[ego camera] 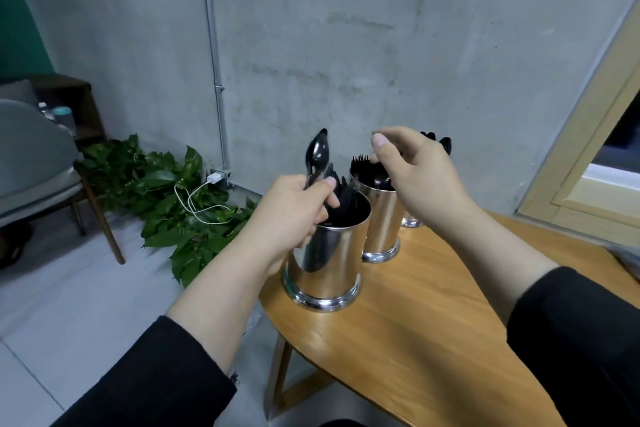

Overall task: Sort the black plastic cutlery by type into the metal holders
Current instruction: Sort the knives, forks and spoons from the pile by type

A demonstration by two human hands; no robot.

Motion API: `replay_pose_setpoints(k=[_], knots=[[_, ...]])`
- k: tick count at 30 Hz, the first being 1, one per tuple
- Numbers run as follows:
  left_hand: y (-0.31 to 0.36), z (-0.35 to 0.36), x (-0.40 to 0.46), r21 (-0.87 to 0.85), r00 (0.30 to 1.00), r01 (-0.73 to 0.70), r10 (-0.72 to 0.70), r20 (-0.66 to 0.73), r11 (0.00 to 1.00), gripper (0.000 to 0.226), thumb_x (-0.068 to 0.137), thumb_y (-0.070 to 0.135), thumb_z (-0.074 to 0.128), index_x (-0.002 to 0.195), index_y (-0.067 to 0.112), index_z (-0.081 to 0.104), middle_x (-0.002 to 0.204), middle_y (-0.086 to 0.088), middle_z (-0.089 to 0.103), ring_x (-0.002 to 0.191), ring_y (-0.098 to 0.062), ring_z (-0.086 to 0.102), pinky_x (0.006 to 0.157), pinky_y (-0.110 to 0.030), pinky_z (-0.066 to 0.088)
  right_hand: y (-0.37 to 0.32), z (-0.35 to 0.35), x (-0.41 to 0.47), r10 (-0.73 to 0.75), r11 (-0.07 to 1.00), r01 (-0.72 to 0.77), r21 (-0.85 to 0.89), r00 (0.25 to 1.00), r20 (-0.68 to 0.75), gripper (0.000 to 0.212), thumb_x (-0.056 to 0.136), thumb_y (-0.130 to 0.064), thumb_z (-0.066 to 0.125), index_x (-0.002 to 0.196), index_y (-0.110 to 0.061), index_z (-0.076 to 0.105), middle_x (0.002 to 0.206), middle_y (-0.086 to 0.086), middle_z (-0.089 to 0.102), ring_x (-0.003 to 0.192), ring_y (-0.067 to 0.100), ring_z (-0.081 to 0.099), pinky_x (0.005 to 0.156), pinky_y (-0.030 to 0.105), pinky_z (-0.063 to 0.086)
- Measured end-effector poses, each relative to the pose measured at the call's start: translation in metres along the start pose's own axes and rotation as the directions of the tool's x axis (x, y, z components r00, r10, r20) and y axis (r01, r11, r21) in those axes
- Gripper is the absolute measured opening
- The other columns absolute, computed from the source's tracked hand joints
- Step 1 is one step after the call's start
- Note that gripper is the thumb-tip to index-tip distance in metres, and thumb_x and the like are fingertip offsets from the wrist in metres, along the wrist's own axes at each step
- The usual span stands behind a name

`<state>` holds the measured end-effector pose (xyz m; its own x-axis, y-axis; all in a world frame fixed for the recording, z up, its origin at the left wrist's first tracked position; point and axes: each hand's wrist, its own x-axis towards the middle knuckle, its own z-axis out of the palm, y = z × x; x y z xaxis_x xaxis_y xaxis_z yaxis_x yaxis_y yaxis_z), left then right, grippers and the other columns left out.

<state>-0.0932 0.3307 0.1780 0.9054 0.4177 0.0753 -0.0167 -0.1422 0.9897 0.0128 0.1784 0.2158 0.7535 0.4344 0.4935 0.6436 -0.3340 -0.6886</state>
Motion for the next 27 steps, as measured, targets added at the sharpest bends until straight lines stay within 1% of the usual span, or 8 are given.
replay_pose_setpoints(k=[4, 9, 13, 17, 21, 23, 25, 27], knots=[[0.009, 0.038, -0.001, 0.024, 0.957, 0.081, -0.085, 0.279, 0.996, 0.035, 0.105, 0.034, 0.055, 0.086, 0.008, 0.066, 0.055, 0.000, 0.037, 0.043, -0.011, 0.025, 0.041, -0.020, 0.018, 0.001, -0.030, -0.017, -0.018, 0.967, -0.034, 0.251, 0.980, 0.200, 0.031, 0.098, -0.036, 0.062, 0.128, -0.029, 0.064, 0.086, -0.014, 0.067, 0.062, 0.000, 0.055, 0.061, 0.015, 0.043], [0.018, 0.087, 0.000, 0.053, 0.885, 0.084, -0.099, 0.455, 0.995, 0.028, 0.105, 0.034, 0.055, 0.091, 0.011, 0.064, 0.059, 0.001, 0.036, 0.045, -0.009, 0.024, 0.039, -0.019, 0.017, 0.024, -0.075, -0.025, 0.015, 0.978, -0.054, 0.204, 0.982, 0.191, 0.011, 0.098, -0.018, 0.065, 0.106, -0.017, 0.071, 0.067, -0.011, 0.064, 0.057, 0.004, 0.053, 0.058, 0.021, 0.043], [0.015, 0.121, 0.011, 0.067, 0.917, -0.033, 0.004, 0.399, 0.997, 0.022, 0.103, 0.035, 0.061, 0.087, 0.020, 0.064, 0.060, 0.005, 0.041, 0.045, -0.010, 0.031, 0.043, -0.023, 0.022, 0.045, -0.106, -0.034, 0.040, 0.966, -0.086, 0.246, 0.982, 0.184, 0.017, 0.094, -0.014, 0.069, 0.110, -0.013, 0.070, 0.081, 0.015, 0.067, 0.059, 0.012, 0.058, 0.059, 0.025, 0.049], [0.017, 0.149, 0.019, 0.145, 0.886, -0.096, 0.019, 0.462, 0.985, 0.018, 0.101, 0.028, 0.064, 0.085, 0.021, 0.066, 0.053, 0.016, 0.048, 0.039, -0.001, 0.038, 0.041, -0.021, 0.026, 0.068, -0.120, -0.031, 0.071, 0.983, -0.104, 0.152, 0.976, 0.207, 0.022, 0.091, -0.013, 0.072, 0.111, -0.020, 0.067, 0.070, -0.002, 0.064, 0.059, 0.007, 0.059, 0.061, 0.018, 0.048], [0.021, 0.162, 0.042, 0.093, 0.940, -0.150, 0.113, 0.322, 0.984, 0.004, 0.098, 0.024, 0.069, 0.098, 0.026, 0.066, 0.060, 0.013, 0.055, 0.048, -0.012, 0.045, 0.046, -0.021, 0.037, 0.085, -0.131, -0.012, 0.083, 0.990, -0.096, 0.107, 0.989, 0.120, 0.015, 0.091, -0.021, 0.073, 0.105, -0.025, 0.067, 0.072, 0.010, 0.066, 0.062, 0.012, 0.059, 0.061, 0.019, 0.044], [0.023, 0.162, 0.061, 0.209, 0.952, -0.240, 0.187, 0.242, 0.948, 0.029, 0.094, 0.025, 0.071, 0.122, 0.031, 0.066, 0.089, 0.012, 0.069, 0.076, -0.009, 0.063, 0.069, -0.022, 0.047, 0.091, -0.137, 0.003, 0.077, 0.990, -0.081, 0.116, 0.996, 0.044, 0.015, 0.092, -0.021, 0.072, 0.106, -0.022, 0.067, 0.072, 0.005, 0.066, 0.061, 0.010, 0.059, 0.061, 0.016, 0.045], [0.032, 0.156, 0.080, 0.306, 0.951, -0.296, 0.250, 0.182, 0.905, 0.045, 0.096, 0.024, 0.066, 0.138, 0.035, 0.058, 0.123, 0.015, 0.067, 0.112, -0.002, 0.060, 0.089, -0.016, 0.042, 0.097, -0.143, 0.026, 0.073, 0.989, -0.065, 0.136, 0.996, -0.054, 0.014, 0.093, -0.019, 0.071, 0.106, -0.018, 0.066, 0.072, -0.005, 0.066, 0.059, 0.008, 0.058, 0.060, 0.012, 0.045], [0.045, 0.147, 0.099, 0.336, 0.955, -0.297, 0.285, 0.088, 0.894, 0.045, 0.098, 0.017, 0.057, 0.141, 0.032, 0.057, 0.134, 0.011, 0.063, 0.122, -0.006, 0.057, 0.096, -0.018, 0.042, 0.106, -0.145, 0.054, 0.059, 0.996, -0.049, 0.080, 0.990, -0.131, 0.015, 0.094, -0.021, 0.071, 0.107, -0.019, 0.064, 0.073, -0.009, 0.066, 0.058, 0.008, 0.058, 0.057, 0.010, 0.043]])
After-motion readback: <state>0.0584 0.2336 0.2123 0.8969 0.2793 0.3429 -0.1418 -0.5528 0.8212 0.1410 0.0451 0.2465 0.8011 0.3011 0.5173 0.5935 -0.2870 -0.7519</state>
